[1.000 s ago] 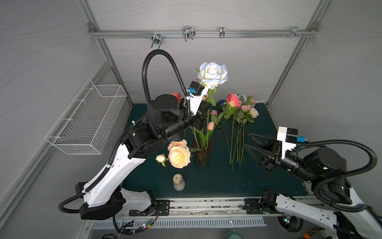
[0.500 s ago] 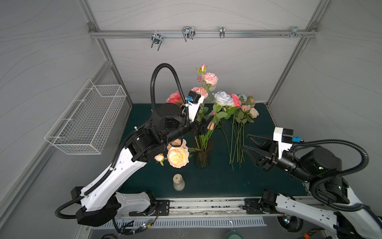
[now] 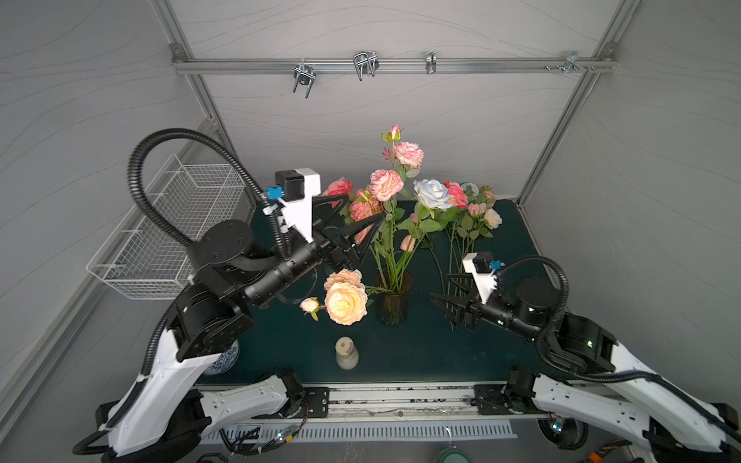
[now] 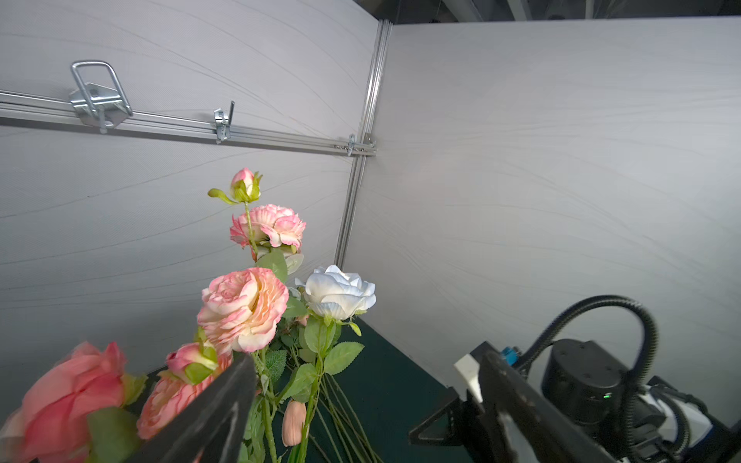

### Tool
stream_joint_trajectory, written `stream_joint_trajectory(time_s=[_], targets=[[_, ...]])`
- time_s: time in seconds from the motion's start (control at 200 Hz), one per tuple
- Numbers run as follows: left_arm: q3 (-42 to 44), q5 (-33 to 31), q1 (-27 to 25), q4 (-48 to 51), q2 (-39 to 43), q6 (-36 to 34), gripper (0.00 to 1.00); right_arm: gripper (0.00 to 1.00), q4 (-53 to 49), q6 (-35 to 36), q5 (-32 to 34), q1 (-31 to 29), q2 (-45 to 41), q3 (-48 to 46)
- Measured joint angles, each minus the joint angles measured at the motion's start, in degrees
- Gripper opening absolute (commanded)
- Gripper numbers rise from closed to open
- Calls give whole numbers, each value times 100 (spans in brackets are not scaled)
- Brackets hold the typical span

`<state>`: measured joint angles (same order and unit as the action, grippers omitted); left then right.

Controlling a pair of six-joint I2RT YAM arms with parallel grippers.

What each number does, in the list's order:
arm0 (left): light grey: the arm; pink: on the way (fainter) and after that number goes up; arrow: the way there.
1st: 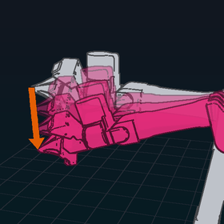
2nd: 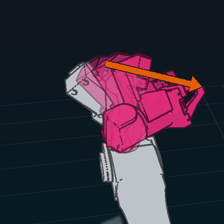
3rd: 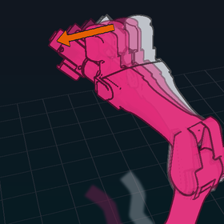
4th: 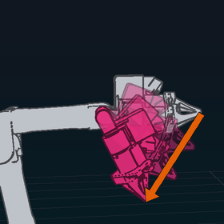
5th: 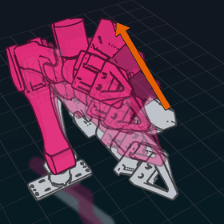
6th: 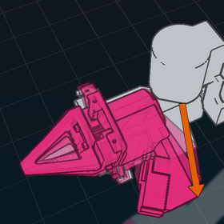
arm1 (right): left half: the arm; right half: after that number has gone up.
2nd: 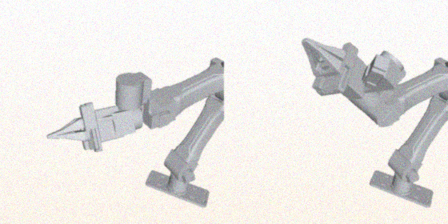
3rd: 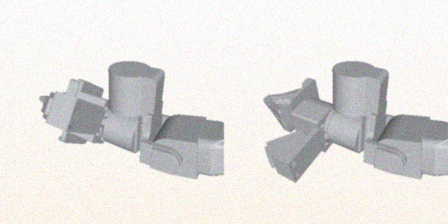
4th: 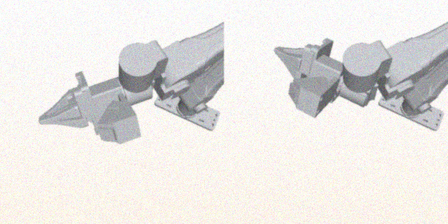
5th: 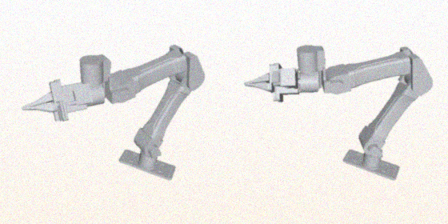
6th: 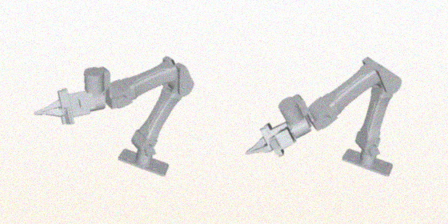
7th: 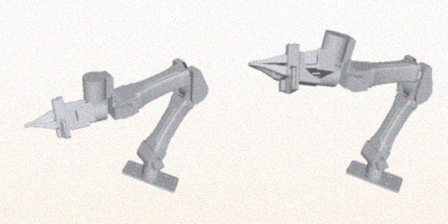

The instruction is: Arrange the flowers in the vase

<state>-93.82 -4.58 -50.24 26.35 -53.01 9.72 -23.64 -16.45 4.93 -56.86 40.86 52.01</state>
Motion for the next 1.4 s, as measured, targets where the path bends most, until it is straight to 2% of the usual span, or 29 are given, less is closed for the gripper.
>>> stream_joint_trajectory(time_s=[0.195, 0.375, 0.565, 0.845, 1.025, 1.201, 1.401], targets=[[1121, -796, 0, -24, 1375, 417, 88, 73, 59, -975, -332, 820, 675, -348], [2448, -1611, 0, 238, 2557, 1001, 84, 63, 63, -1471, -326, 907, 1451, 35], [3265, -2214, 0, 920, 3329, 1775, 72, 63, 107, -1672, -363, 918, 1987, 236], [3939, -2614, 0, 1565, 3574, 2415, 72, 59, 42, -1661, -363, 837, 2806, 811], [4201, -2815, 0, 1591, 3578, 2553, 72, 48, -184, -1534, -256, 660, 3294, 1261], [4529, -2966, 0, 1576, 3571, 2723, 72, 43, -442, -1434, -37, 544, 3506, 1384], [4843, -2992, 0, 1569, 3427, 2848, 71, 29, -542, -1327, 157, 459, 3547, 1429]])
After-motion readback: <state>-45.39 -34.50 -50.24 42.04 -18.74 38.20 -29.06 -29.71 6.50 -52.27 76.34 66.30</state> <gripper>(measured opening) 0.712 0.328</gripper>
